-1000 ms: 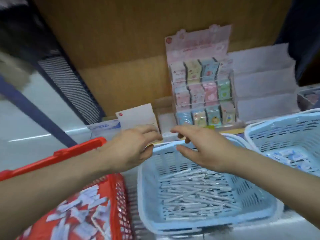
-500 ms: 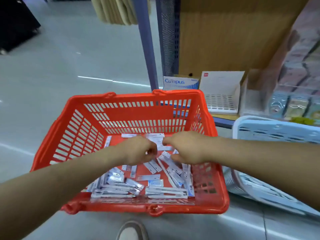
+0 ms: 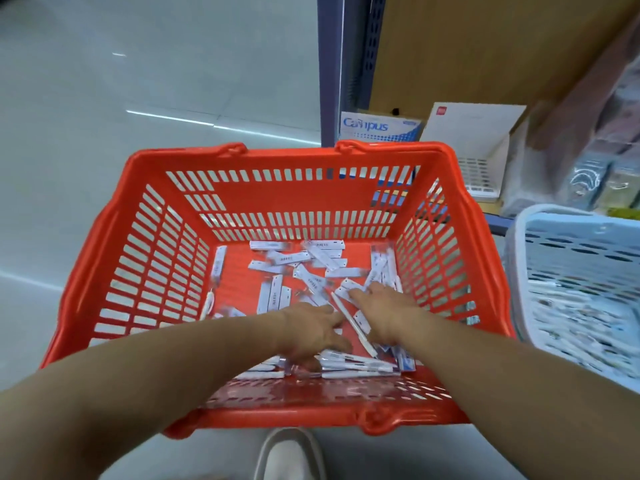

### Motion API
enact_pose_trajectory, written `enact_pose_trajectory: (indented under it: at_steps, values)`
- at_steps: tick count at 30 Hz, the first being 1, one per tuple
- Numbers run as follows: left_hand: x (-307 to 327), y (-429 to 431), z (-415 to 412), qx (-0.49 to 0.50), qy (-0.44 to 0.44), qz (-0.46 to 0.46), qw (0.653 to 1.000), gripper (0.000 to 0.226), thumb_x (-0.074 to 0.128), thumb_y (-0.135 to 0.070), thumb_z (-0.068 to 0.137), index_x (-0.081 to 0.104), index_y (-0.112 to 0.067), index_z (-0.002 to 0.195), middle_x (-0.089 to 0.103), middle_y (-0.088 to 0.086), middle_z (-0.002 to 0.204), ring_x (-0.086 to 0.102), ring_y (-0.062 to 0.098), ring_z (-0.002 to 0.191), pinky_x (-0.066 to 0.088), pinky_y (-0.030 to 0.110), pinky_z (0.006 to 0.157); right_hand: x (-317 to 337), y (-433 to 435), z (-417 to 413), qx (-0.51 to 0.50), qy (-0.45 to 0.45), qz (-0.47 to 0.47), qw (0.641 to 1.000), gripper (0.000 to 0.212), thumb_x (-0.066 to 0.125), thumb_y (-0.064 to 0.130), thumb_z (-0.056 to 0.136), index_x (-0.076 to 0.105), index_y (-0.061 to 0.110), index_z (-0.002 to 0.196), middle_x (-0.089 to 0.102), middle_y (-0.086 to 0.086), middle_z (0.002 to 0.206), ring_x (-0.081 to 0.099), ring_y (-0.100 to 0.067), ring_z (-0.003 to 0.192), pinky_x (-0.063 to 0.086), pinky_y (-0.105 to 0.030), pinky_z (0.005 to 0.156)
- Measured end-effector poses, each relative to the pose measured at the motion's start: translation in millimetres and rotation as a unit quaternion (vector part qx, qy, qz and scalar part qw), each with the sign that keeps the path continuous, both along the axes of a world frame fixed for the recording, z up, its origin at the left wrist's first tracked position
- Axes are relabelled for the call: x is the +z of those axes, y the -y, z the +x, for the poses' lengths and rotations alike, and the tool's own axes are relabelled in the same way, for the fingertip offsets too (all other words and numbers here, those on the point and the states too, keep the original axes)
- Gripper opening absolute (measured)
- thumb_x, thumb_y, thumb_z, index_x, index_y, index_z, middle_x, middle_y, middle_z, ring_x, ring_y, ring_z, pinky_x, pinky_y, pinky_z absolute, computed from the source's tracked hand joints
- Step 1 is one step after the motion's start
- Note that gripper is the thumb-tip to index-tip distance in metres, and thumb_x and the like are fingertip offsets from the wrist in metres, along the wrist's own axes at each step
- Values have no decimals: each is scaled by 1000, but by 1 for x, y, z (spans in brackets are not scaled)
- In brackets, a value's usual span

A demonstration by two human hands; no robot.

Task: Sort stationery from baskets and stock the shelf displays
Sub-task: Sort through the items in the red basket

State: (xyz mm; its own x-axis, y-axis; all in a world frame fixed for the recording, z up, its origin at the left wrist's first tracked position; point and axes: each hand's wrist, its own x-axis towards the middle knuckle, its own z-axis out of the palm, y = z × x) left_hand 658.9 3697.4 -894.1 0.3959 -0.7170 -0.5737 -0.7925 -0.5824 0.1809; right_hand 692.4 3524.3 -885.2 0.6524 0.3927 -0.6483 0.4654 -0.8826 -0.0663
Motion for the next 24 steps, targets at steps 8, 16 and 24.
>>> enact_pose_trajectory:
  at_steps: [8,16,24]
  values:
    - [-2,-30,21,90,-4,32,995,66,72,-32,82,40,-24,138,43,10,125,51,32,109,45,39,74,-9,3,10,-28,-6,14,999,108,79,45,73,11,25,153,28,-10,153,39,-31,134,42,-43,105]
    - [-2,-53,32,312,11,-75,947,42,64,-16,76,50,-20,115,61,1,97,58,24,88,39,29,64,-14,-2,8,-86,-16,62,994,96,78,32,72,20,24,147,39,-14,142,53,-33,120,48,-36,89]
    - [23,-78,32,355,-81,4,932,23,48,-3,81,64,-18,78,67,0,94,61,23,95,48,28,76,-9,-8,13,-132,16,130,983,71,64,5,80,31,24,139,38,-14,127,60,-36,100,48,-36,79]
